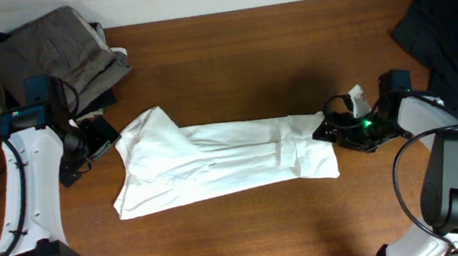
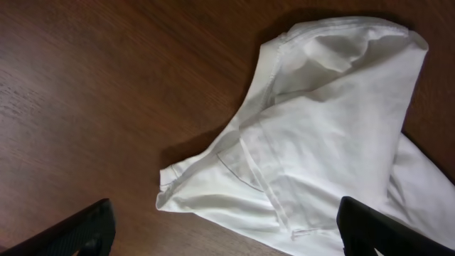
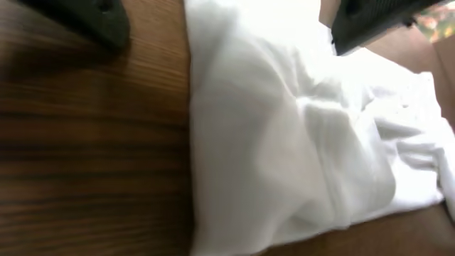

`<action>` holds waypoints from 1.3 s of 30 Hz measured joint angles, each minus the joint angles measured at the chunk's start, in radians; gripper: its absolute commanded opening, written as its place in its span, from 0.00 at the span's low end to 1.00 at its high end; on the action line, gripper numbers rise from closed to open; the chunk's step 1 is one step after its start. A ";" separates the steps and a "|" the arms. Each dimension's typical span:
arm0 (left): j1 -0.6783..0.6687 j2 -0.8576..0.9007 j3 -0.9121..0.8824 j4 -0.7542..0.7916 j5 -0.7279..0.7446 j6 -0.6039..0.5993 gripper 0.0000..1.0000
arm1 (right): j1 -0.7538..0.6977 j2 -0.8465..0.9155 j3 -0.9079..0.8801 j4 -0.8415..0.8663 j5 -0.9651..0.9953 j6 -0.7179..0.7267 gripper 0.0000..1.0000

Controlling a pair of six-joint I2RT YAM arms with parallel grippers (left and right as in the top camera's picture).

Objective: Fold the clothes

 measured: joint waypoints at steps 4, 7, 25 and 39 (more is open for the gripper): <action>0.000 0.000 0.000 0.000 0.000 0.000 0.99 | 0.021 0.006 -0.032 -0.002 -0.002 0.062 0.04; 0.000 0.000 0.000 0.000 0.000 0.000 0.99 | 0.022 0.007 -0.033 0.004 0.010 0.098 0.04; 0.000 0.000 0.000 0.012 0.000 0.000 0.99 | 0.183 -0.090 0.291 -0.350 0.556 0.309 0.04; 0.000 0.000 0.000 0.012 0.000 0.000 0.99 | 0.578 -0.041 0.291 -0.282 0.686 0.467 0.42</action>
